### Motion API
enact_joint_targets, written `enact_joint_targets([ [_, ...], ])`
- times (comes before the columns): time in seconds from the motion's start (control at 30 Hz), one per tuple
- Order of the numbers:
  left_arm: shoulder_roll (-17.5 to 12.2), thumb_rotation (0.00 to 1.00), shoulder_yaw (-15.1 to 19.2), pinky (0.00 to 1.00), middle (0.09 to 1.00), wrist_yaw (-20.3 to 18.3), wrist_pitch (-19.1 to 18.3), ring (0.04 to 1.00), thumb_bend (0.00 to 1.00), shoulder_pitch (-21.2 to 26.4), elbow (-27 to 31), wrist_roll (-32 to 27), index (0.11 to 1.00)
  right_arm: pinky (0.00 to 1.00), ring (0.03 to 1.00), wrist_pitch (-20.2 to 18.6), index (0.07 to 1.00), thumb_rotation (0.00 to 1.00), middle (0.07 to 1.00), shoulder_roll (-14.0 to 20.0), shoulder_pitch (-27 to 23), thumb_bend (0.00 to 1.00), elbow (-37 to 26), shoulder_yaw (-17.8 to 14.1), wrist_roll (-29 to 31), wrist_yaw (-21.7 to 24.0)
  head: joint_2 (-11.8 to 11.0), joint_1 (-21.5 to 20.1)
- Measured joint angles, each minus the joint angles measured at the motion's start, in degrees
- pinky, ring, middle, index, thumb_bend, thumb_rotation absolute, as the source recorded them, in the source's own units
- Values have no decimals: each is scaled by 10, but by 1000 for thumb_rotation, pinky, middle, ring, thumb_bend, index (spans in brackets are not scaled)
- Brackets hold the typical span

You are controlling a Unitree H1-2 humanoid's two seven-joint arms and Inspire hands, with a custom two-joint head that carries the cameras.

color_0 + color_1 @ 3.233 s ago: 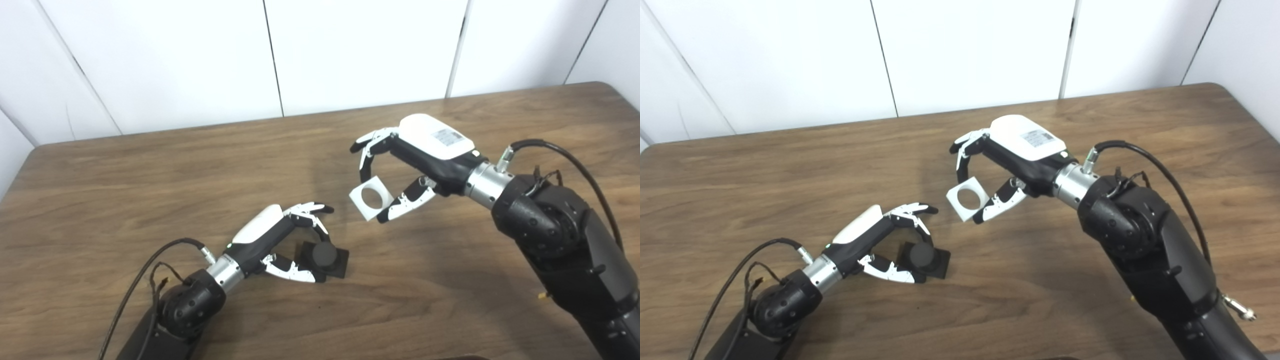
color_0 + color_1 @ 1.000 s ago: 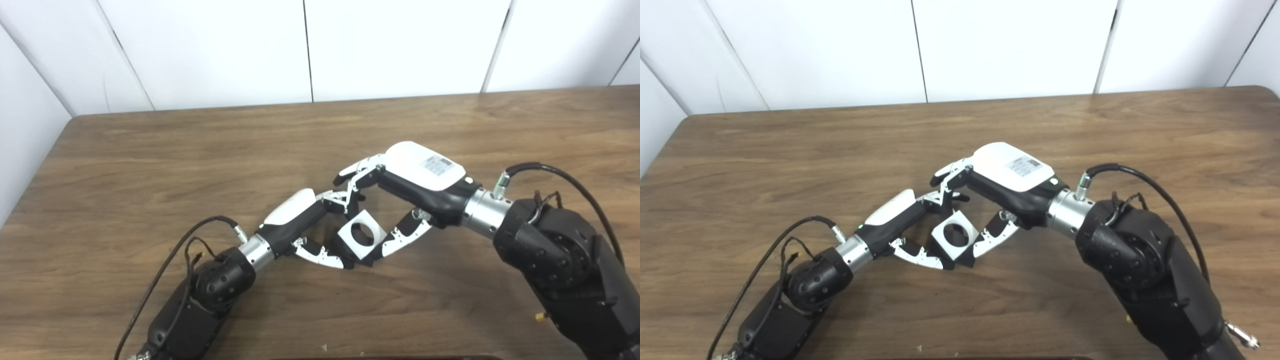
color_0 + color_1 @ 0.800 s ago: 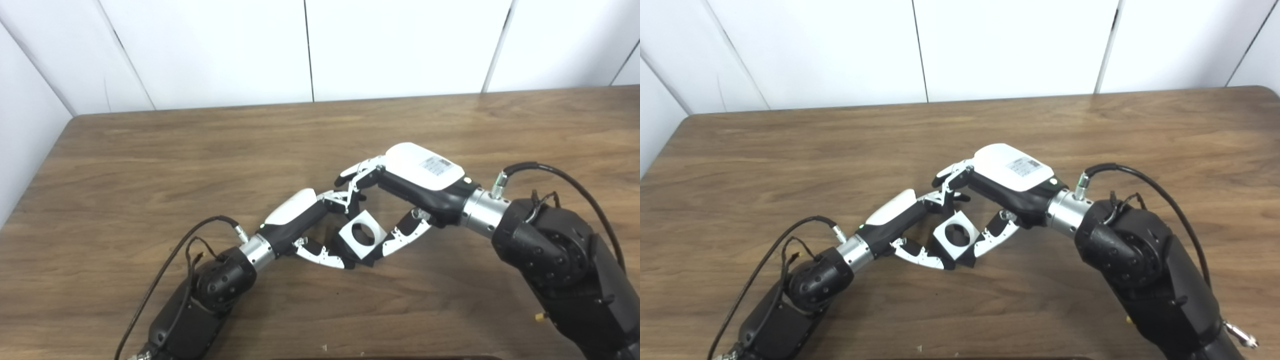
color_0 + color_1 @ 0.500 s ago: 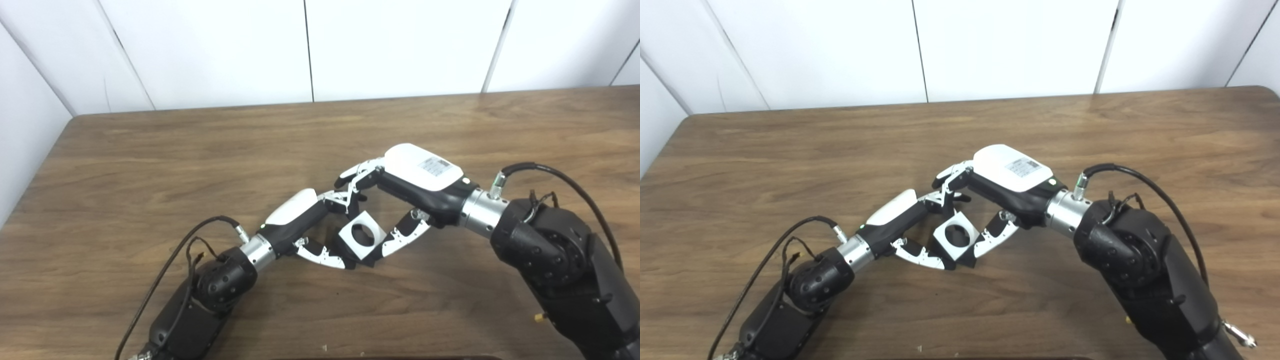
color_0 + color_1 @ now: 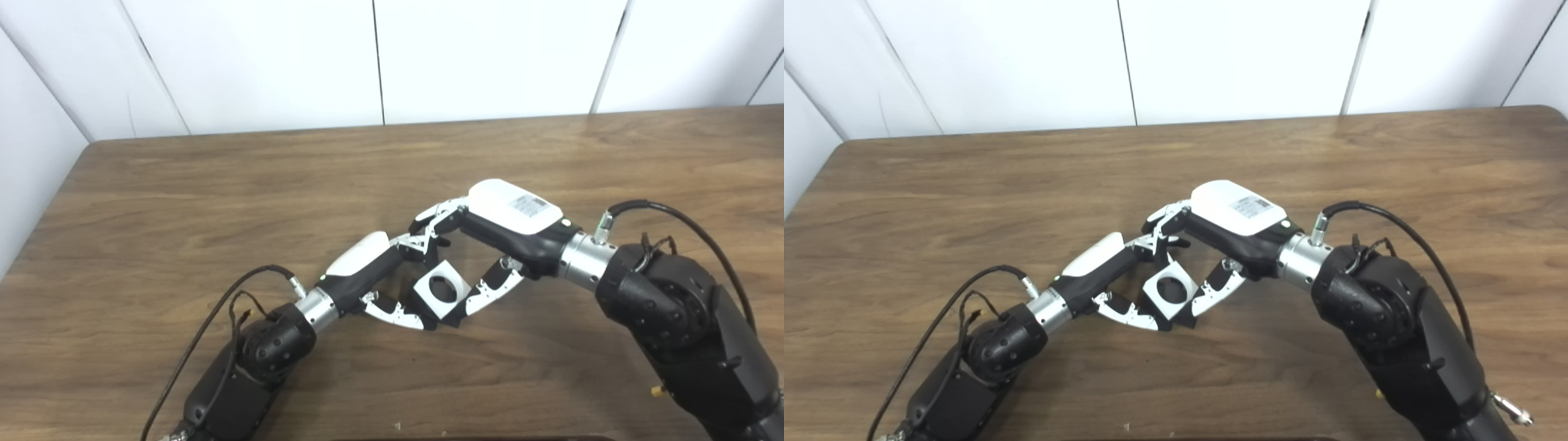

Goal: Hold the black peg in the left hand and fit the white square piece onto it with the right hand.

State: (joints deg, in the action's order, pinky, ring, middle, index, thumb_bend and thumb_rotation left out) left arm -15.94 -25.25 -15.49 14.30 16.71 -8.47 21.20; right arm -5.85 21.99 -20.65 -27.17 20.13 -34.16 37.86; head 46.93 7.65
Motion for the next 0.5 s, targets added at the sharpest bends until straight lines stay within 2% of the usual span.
enact_joint_targets([
  [0.5, 0, 81, 0, 918, 900, 0, -8, 905, 513, -2, 6, 2, 493, 812, 807, 0, 480, 144, 800, -7, 4, 515, 20, 2, -4, -5, 5, 8],
])
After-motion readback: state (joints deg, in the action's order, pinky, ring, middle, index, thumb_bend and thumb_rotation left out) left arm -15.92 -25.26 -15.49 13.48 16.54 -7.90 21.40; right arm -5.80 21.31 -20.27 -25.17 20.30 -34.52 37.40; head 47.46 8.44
